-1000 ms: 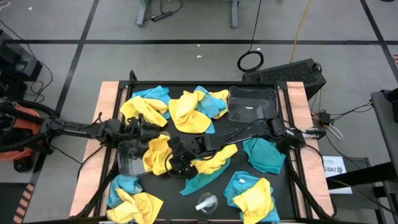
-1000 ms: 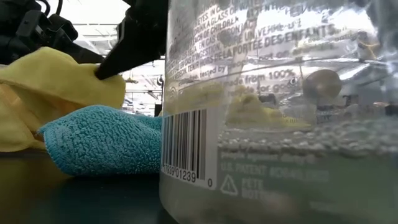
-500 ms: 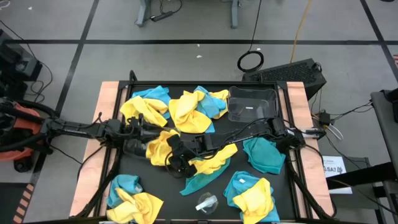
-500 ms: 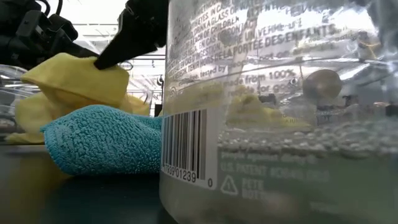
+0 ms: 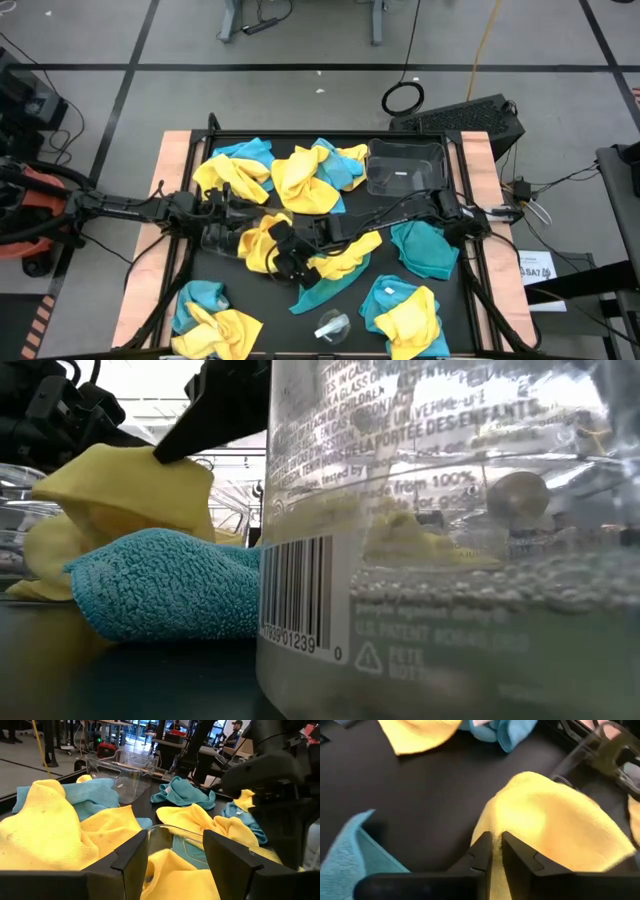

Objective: Sort microfiber towel by color & place in baskets
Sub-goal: Put the yellow microfiber towel into the bottom transparent bin

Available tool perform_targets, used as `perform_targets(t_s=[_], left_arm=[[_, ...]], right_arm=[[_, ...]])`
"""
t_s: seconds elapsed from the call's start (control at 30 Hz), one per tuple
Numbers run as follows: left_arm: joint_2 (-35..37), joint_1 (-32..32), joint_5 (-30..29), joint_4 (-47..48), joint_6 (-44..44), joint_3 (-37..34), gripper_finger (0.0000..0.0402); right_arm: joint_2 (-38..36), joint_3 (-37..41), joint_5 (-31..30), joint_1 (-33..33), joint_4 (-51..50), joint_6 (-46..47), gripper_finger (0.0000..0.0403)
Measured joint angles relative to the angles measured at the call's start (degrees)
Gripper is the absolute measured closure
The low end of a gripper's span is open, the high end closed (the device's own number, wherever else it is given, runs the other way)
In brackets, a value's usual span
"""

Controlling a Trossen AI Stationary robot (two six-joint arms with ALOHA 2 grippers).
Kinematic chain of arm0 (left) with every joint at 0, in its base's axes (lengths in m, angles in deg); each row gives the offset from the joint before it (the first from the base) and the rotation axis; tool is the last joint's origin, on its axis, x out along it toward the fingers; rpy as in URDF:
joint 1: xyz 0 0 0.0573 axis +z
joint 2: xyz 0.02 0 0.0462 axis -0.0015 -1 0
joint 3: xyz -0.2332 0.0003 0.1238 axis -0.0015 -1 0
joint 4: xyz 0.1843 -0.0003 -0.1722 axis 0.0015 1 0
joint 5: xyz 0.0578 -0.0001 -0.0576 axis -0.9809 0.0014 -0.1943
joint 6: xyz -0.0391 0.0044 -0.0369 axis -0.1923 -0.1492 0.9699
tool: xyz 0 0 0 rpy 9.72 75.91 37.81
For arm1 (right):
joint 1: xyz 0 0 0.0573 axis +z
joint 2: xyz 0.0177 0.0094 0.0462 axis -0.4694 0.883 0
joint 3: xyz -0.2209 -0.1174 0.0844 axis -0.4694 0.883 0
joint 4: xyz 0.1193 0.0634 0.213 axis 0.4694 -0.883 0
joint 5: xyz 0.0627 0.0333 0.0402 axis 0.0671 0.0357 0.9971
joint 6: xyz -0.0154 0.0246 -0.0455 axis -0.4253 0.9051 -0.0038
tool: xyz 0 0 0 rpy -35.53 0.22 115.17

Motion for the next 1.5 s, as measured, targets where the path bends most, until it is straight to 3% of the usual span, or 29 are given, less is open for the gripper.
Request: perform_targets(t_s=[0.17,0.4,0.8,1.2,1.5], left_arm=[[0.0,0.0,0.0,0.0,0.0,0.0,0.0206],[0.0,0.0,0.0,0.0,0.0,0.0,0.0206],[0.0,0.0,0.0,0.0,0.0,0.0,0.0206],[0.0,0.0,0.0,0.0,0.0,0.0,0.0206],[0.0,0.0,0.0,0.1,0.0,0.0,0.0206]], right_arm=[[-0.1,0.0,-1.1,0.0,0.1,-0.2,0.0347],[-0.1,0.0,-3.0,0.0,0.4,-0.4,0.0397],[-0.1,0.0,-3.2,0.0,3.7,-1.3,0.0401],[0.3,0.0,-13.0,-2.5,9.5,-2.6,0.0402],[5.0,-0.1,-8.3,-5.6,8.2,1.5,0.0403]])
